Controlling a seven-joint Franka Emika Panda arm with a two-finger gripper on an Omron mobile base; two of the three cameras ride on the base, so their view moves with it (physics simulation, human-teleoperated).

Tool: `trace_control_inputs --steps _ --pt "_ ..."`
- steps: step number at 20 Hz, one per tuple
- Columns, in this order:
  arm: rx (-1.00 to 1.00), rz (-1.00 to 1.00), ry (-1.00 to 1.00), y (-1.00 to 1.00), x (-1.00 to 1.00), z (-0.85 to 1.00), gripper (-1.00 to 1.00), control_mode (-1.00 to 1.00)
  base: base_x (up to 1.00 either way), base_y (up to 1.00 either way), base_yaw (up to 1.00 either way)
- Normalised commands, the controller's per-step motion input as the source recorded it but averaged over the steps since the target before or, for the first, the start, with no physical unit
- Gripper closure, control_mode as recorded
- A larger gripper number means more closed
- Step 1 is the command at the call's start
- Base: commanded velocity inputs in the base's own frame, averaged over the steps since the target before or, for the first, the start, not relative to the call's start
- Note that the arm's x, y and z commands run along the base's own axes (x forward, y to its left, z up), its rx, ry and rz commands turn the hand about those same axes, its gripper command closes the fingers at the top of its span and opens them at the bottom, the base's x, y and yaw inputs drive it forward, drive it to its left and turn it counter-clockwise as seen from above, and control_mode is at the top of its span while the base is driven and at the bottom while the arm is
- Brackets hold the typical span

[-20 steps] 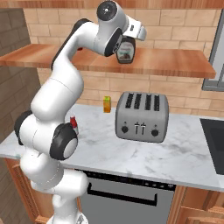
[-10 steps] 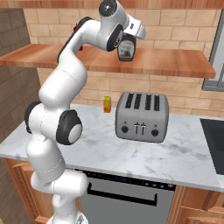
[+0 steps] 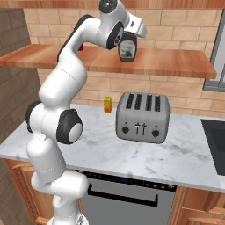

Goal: Pick the syrup bottle and ketchup from the counter and place them in the cabinet.

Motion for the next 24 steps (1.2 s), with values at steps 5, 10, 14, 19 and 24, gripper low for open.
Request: trace_control_inputs --steps 5,10,14,19,24 --pt "-0.01 0.0 0.01 0.01 0.04 -0.19 1.0 -1.0 0.0 0.0 0.0" --pt "0.0 0.0 0.01 0.0 0.08 -0.2 1.0 -1.0 0.0 0.0 0.0" --pt "0.0 0.0 0.0 0.0 0.24 -0.16 1.0 -1.0 0.0 0.0 0.0" --pt "0.0 0.0 0.04 0.0 0.29 -0.34 1.0 -1.0 0.0 0.0 0.0" --pt "0.0 0.0 0.01 0.0 0.17 -0.25 -1.0 -1.0 0.0 0.0 0.0"
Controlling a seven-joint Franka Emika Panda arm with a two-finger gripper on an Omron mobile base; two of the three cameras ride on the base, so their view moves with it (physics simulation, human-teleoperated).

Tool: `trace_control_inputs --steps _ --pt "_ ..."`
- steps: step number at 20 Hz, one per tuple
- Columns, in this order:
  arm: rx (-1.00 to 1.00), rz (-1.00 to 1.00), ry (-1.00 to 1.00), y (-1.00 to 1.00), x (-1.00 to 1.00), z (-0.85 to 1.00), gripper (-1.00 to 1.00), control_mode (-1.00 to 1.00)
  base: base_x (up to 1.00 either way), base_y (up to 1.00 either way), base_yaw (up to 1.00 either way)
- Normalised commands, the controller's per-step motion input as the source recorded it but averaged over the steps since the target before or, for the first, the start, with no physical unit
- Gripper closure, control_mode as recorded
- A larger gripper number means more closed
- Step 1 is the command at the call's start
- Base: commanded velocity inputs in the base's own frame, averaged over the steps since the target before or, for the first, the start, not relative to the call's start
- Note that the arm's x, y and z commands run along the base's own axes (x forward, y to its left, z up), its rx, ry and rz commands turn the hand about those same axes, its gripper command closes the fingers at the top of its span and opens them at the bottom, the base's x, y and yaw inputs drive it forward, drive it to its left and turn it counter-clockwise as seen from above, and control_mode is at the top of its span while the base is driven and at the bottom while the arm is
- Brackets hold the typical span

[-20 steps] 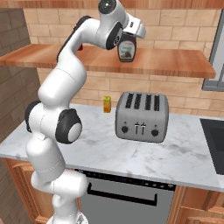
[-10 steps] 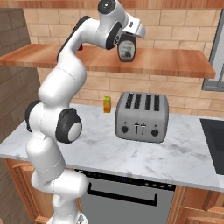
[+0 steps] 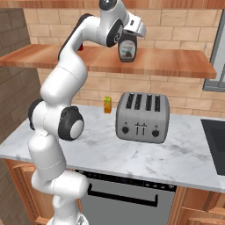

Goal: Pick the syrup bottle and ketchup from the counter and place them in the cabinet.

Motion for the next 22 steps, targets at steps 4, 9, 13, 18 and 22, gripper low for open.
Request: trace_control_inputs --steps 4,9,13,18,22 --pt "0.0 0.0 -0.01 0.0 0.01 -0.04 -1.0 -1.0 0.0 0.0 0.0" --pt "0.01 0.0 -0.04 -0.03 -0.04 -0.07 -1.0 -1.0 0.0 0.0 0.0" --pt "0.0 -0.01 -0.06 0.0 -0.01 -0.1 -1.0 -1.0 0.0 0.0 0.0" --pt "0.04 -0.01 -0.11 -0.01 -0.14 -0.03 -1.0 -1.0 0.0 0.0 0.0" --pt "0.06 0.02 -0.18 -0.05 -0.89 0.0 -1.0 -1.0 0.0 0.0 0.0"
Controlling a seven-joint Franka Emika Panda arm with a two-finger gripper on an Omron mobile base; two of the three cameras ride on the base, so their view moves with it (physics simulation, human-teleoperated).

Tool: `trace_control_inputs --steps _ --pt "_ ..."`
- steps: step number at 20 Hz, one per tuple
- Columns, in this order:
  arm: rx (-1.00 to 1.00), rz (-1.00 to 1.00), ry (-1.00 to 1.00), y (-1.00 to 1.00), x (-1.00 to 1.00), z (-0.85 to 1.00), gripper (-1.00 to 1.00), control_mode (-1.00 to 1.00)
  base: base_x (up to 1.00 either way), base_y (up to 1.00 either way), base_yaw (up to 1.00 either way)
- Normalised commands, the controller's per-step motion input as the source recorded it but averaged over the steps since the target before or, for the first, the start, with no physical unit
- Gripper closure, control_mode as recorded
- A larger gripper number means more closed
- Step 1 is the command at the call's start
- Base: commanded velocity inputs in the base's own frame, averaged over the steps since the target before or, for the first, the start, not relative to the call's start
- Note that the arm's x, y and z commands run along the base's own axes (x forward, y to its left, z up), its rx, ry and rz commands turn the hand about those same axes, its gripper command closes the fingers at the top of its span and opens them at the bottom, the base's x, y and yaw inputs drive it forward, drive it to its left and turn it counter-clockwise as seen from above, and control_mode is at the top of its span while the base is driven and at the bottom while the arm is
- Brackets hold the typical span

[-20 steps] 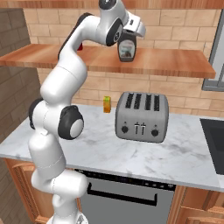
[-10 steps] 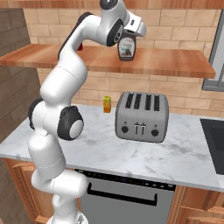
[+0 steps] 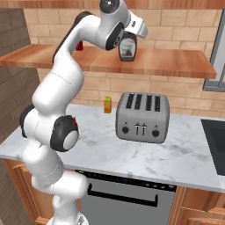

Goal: Pick the syrup bottle and ketchup from the counter and place them in the cabinet.

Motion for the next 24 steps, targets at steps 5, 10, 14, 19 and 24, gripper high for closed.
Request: trace_control_inputs --steps 5,10,14,19,24 --pt "0.0 0.08 -0.1 -0.01 -1.0 -0.28 -1.0 -1.0 0.0 0.0 0.0" --pt "-0.04 0.12 -0.05 0.06 -0.99 -0.96 -1.0 -1.0 0.0 0.0 0.0" --pt "-0.07 0.12 0.0 0.24 -1.0 -1.0 -1.0 -1.0 0.0 0.0 0.0" --pt "-0.12 0.11 0.03 0.46 -1.0 -1.0 -1.0 -1.0 0.0 0.0 0.0" --pt "-0.11 0.09 0.03 0.82 -1.0 -0.84 -1.0 -1.0 0.0 0.0 0.0"
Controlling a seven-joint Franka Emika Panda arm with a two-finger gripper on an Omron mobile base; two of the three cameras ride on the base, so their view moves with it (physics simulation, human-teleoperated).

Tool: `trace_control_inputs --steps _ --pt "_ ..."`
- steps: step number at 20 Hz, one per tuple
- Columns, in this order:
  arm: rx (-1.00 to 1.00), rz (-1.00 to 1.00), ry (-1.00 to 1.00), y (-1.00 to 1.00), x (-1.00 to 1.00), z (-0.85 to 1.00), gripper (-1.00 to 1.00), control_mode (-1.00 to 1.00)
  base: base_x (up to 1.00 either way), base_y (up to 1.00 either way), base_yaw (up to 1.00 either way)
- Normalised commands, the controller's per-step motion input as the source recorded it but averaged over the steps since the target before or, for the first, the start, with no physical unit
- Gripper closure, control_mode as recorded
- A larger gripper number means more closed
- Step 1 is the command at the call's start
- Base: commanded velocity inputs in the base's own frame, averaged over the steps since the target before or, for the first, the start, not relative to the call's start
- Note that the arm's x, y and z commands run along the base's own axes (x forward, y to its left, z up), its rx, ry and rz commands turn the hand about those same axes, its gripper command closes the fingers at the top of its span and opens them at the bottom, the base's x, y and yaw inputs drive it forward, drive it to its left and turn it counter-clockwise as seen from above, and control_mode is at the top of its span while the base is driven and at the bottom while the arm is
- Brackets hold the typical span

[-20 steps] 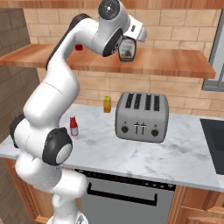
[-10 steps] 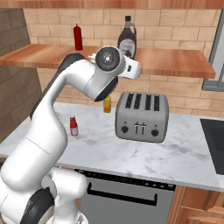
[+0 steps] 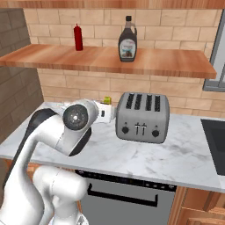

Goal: Pick the syrup bottle and ketchup from the counter and place them in the cabinet.

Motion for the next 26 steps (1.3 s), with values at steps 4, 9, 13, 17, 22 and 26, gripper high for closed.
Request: trace_control_inputs --steps 4,9,13,17,22,26 --pt "-0.1 0.05 0.04 0.99 -0.92 -0.64 -1.0 -1.0 0.0 0.0 0.0" --pt "-0.08 0.02 0.12 1.0 -0.52 -0.56 -1.0 -1.0 0.0 0.0 0.0" --pt "-0.15 0.0 0.17 0.83 0.21 -0.52 -1.0 -1.0 0.0 0.0 0.0" --pt "-0.11 -0.01 0.01 0.53 0.46 -0.48 -1.0 -1.0 0.0 0.0 0.0" --pt "-0.09 -0.01 0.0 0.48 0.62 -0.53 -1.0 -1.0 0.0 0.0 0.0" --pt "-0.12 0.0 0.07 0.41 0.63 -0.62 -1.0 -1.0 0.0 0.0 0.0"
